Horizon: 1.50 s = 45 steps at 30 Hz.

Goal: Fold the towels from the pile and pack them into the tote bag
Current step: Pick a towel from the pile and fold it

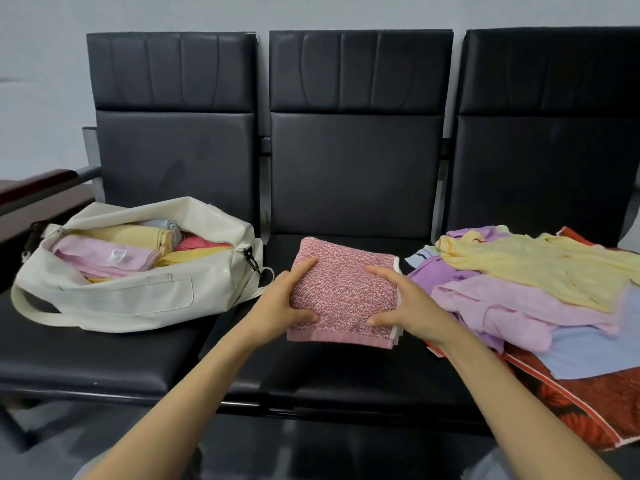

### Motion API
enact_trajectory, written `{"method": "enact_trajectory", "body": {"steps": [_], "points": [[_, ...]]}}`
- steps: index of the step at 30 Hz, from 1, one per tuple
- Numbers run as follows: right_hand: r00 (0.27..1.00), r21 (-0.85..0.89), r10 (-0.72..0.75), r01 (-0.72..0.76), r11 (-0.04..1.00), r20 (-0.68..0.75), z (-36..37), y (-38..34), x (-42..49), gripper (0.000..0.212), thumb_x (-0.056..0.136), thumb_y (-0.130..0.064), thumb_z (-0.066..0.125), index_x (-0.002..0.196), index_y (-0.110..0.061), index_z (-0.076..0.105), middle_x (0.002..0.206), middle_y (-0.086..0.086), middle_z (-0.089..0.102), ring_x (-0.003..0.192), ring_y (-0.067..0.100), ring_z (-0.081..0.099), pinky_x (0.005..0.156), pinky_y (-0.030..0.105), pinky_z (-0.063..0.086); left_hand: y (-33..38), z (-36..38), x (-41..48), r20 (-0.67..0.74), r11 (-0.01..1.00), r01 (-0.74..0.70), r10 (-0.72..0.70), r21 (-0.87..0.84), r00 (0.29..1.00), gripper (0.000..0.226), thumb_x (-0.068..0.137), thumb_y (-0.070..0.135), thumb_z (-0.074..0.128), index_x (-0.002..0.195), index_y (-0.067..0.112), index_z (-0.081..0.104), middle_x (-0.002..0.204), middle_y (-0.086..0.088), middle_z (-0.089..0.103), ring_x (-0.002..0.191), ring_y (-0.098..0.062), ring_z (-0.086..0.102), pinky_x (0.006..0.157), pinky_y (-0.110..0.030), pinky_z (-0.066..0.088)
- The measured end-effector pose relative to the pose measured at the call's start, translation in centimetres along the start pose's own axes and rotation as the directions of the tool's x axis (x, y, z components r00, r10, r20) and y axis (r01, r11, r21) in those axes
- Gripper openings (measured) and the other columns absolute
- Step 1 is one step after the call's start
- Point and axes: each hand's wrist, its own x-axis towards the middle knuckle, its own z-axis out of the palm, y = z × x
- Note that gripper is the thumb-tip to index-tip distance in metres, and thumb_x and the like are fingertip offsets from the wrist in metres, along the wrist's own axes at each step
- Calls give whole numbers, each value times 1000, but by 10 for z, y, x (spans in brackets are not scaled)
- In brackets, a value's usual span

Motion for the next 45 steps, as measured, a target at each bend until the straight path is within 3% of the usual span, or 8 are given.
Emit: {"method": "enact_trajectory", "body": {"steps": [7, 15, 18, 21, 23, 28, 36, 45], "points": [[939, -365, -114, -14, 931, -326, 21, -3, 2, 79, 84, -17, 72, 149, -30, 28, 138, 11, 37, 126, 24, 42, 90, 25, 36, 1, 18, -1, -264, 934, -82, 181, 348, 947, 81, 75, 10, 78, 145, 20, 38, 116, -7, 50, 105, -22, 50, 86, -23, 37], [943, -451, -76, -83, 889, -323, 21, -3, 5, 60, 91, -17, 63, 145, -19, 36, 129, 9, 45, 115, 20, 47, 86, 22, 37, 0, 14, -1, -297, 840, -46, 242, 541, 924, 56, 69, 16, 80, 120, 7, 59, 101, -12, 58, 93, -30, 58, 71, -39, 47], [956, -349, 159, -240, 906, -246, 23, 17, 11, 52, 91, -13, 62, 140, -15, 44, 130, 7, 48, 119, 21, 48, 97, 27, 39, -3, 11, -2, -267, 814, -75, 274, 576, 924, 51, 63, 26, 83, 107, 7, 65, 90, -4, 52, 85, -24, 57, 60, -32, 43], [919, -274, 309, -371, 888, -244, 8, 23, 9, 40, 88, -12, 64, 127, -13, 53, 123, 3, 50, 111, 14, 52, 89, 20, 46, -2, 5, -2, -208, 917, -102, 195, 386, 959, 52, 54, 42, 74, 96, 13, 66, 101, 8, 42, 94, -12, 50, 74, -27, 46], [950, -432, 37, -176, 885, -311, 8, 15, 19, 33, 73, -15, 75, 102, -24, 61, 116, -4, 39, 104, 11, 43, 79, 21, 44, 3, -4, -4, -142, 989, -79, 97, 124, 985, 43, 54, 38, 73, 91, 19, 63, 111, 14, 46, 114, -4, 47, 93, -22, 40], [991, 188, -2, 28, 982, -135, -4, 1, 3, 37, 80, -13, 73, 108, -31, 59, 114, -10, 63, 109, 11, 60, 87, 26, 51, 1, -18, -8, -57, 941, 33, -55, -338, 997, 47, 68, 29, 73, 112, 19, 58, 105, 3, 69, 99, -12, 66, 84, -27, 51], [990, 222, -12, 44, 974, -143, 8, 1, 15, 42, 92, -24, 61, 133, -22, 50, 118, -6, 65, 108, 8, 63, 93, 31, 52, -1, -24, -1, -123, 962, 36, -72, -271, 990, 45, 87, 30, 67, 126, 21, 48, 116, 7, 65, 103, -1, 62, 87, -18, 47], [989, 371, 133, -102, 923, -58, 38, 2, 48, 43, 94, -22, 58, 135, -22, 47, 120, -2, 66, 108, 14, 65, 97, 39, 51, -20, -41, 8, -6, 821, 278, -323, -498, 946, 54, 81, 26, 73, 127, 9, 51, 119, -8, 65, 108, -23, 63, 99, -39, 49]]}}
